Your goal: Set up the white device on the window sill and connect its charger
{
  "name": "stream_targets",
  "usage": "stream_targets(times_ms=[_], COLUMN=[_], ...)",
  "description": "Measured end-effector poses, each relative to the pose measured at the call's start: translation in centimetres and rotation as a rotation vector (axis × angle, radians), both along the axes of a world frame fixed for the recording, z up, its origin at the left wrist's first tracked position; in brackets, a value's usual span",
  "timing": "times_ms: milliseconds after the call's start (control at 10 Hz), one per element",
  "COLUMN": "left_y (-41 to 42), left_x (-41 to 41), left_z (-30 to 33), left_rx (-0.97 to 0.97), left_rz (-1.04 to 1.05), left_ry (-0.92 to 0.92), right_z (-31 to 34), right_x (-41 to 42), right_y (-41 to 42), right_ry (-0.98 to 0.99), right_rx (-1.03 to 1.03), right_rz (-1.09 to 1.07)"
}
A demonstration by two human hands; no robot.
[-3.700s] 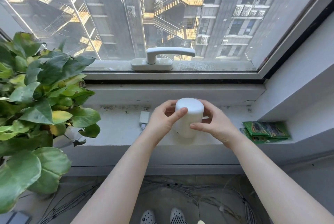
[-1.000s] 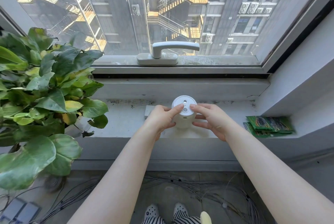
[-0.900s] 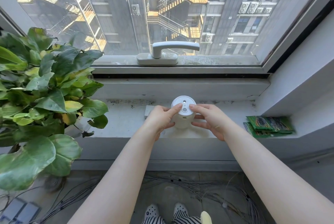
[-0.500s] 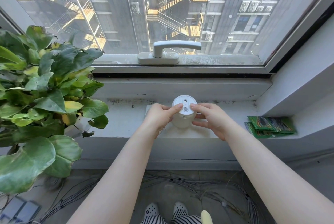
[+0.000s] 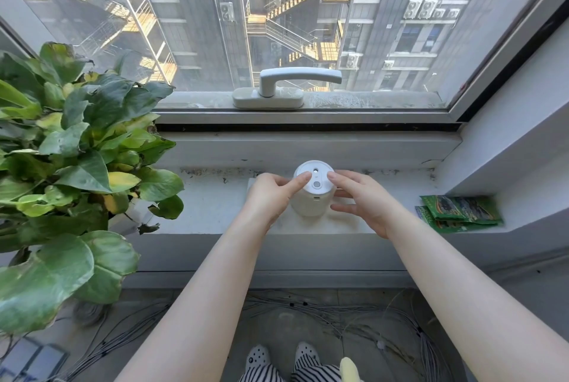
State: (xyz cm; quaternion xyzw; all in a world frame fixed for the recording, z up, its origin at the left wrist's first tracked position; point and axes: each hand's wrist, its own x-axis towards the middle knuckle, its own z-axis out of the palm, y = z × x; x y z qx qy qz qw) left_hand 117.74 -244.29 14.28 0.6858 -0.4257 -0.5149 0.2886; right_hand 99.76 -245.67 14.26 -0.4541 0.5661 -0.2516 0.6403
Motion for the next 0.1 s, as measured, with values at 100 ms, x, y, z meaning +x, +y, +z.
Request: stream_targets(times_ms=[100], left_y=[0.42], left_x=[0.34], left_z=[1.61], left_rx=[-0.128], left_rz=[0.079], left_ry=[-0.062], right_z=[0.24], right_x=[-0.89], right_y=[0.21], right_ry=[0.027], right_rx=[-0.044], right_rz=[-0.084])
